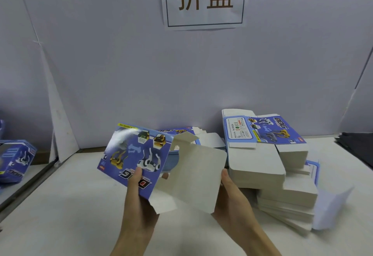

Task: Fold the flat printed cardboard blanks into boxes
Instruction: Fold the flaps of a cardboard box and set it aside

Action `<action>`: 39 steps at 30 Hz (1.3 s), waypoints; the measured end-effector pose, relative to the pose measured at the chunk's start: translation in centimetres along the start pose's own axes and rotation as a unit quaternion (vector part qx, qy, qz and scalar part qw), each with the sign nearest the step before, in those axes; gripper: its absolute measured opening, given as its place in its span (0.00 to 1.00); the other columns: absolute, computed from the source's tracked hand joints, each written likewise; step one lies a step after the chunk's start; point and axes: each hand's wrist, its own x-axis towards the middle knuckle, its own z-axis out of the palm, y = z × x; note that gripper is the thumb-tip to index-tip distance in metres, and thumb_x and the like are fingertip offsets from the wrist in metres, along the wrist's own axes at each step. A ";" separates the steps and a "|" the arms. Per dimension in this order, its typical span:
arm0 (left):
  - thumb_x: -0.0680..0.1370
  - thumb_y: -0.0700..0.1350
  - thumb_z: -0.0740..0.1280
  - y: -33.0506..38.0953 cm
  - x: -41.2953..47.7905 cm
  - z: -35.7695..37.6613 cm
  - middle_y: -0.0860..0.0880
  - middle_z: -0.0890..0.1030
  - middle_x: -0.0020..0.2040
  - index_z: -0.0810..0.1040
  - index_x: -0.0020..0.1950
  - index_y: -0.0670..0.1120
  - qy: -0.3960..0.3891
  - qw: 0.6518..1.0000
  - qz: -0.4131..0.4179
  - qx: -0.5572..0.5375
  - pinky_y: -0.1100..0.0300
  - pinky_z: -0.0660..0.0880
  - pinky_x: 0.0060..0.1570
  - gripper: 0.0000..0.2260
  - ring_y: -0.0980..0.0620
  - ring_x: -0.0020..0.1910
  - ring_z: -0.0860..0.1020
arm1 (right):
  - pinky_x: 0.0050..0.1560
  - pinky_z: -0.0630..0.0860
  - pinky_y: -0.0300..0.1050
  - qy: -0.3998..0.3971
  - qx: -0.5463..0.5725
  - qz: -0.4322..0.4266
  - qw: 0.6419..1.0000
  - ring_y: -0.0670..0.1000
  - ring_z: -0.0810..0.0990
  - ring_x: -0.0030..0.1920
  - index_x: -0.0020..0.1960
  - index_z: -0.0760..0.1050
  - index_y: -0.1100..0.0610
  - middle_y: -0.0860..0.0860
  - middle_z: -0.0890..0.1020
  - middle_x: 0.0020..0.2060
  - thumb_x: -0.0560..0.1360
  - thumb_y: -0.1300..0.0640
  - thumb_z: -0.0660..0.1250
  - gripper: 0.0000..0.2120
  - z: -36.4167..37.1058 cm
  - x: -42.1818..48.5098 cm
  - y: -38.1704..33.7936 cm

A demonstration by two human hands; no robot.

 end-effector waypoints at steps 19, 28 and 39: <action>0.67 0.54 0.68 -4.9 -0.8 1.0 0.49 0.84 0.54 0.69 0.69 0.56 0.064 0.998 0.009 -0.009 0.51 0.83 0.41 0.29 0.47 0.49 0.83 | 0.39 0.81 0.45 0.119 -0.057 -0.113 0.985 0.48 0.86 0.45 0.50 0.83 0.51 0.50 0.87 0.47 0.73 0.42 0.60 0.19 0.0 -0.3 -0.1; 0.65 0.53 0.70 -5.4 -1.6 1.5 0.49 0.82 0.53 0.69 0.66 0.61 0.077 0.996 0.048 0.019 0.59 0.79 0.29 0.29 0.51 0.42 0.84 | 0.32 0.67 0.34 0.269 -0.448 -0.264 0.811 0.42 0.74 0.31 0.36 0.71 0.55 0.48 0.77 0.30 0.83 0.59 0.54 0.17 -1.2 0.1 0.0; 0.68 0.54 0.67 -3.3 -1.1 1.1 0.53 0.85 0.51 0.70 0.69 0.58 0.017 0.999 0.049 0.004 0.59 0.80 0.33 0.28 0.54 0.43 0.84 | 0.34 0.72 0.33 0.207 -0.386 -0.182 0.881 0.44 0.78 0.34 0.39 0.78 0.58 0.47 0.83 0.33 0.81 0.54 0.60 0.16 -1.0 -0.5 -0.8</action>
